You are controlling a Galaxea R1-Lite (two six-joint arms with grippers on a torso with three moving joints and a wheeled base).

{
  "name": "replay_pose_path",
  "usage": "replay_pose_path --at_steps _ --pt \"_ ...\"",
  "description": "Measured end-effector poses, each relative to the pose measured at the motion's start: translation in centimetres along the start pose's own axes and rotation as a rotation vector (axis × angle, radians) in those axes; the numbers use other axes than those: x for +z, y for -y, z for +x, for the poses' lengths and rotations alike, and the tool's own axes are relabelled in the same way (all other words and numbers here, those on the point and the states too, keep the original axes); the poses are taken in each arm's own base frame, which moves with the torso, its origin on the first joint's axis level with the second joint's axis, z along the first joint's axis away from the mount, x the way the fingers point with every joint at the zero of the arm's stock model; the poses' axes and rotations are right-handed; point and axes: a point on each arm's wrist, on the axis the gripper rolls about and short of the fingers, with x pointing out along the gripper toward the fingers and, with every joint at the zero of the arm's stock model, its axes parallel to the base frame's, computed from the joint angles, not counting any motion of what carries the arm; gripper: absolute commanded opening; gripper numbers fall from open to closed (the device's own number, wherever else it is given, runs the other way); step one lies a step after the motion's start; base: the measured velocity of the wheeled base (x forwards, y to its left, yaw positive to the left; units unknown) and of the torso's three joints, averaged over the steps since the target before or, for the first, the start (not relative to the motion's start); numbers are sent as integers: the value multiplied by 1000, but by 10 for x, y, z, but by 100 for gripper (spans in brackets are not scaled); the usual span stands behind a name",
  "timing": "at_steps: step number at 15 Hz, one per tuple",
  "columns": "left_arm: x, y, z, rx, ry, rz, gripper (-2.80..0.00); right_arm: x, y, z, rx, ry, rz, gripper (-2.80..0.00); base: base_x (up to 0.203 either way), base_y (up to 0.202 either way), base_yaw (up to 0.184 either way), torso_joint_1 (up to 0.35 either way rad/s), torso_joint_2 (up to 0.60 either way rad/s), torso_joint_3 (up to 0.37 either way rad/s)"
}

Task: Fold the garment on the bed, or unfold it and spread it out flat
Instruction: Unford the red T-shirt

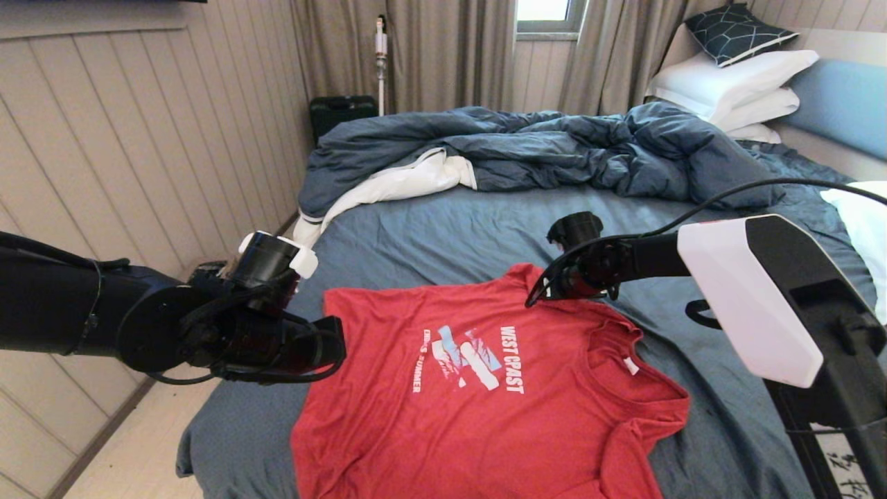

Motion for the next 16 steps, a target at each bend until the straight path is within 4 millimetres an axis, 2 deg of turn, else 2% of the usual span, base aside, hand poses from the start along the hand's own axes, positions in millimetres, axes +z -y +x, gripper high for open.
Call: replay_pose_path --at_steps 6,9,11,14,16 --pt "-1 0 5 0 -16 -14 -280 -6 -1 9 -12 -13 -8 -280 0 0 0 0 0 0" --pt "-2 -1 6 4 -25 -16 -280 4 0 6 -11 64 10 -280 0 0 0 0 0 0" --pt "-3 -2 7 5 -26 -15 -280 17 4 -3 -20 144 23 -280 0 0 0 0 0 0" --pt "-3 -2 7 6 -27 -17 -280 35 25 -13 -56 234 29 -280 0 0 0 0 0 0" --pt "-3 -2 7 6 -28 -17 -280 42 44 -11 -90 278 15 -280 0 0 0 0 0 0"
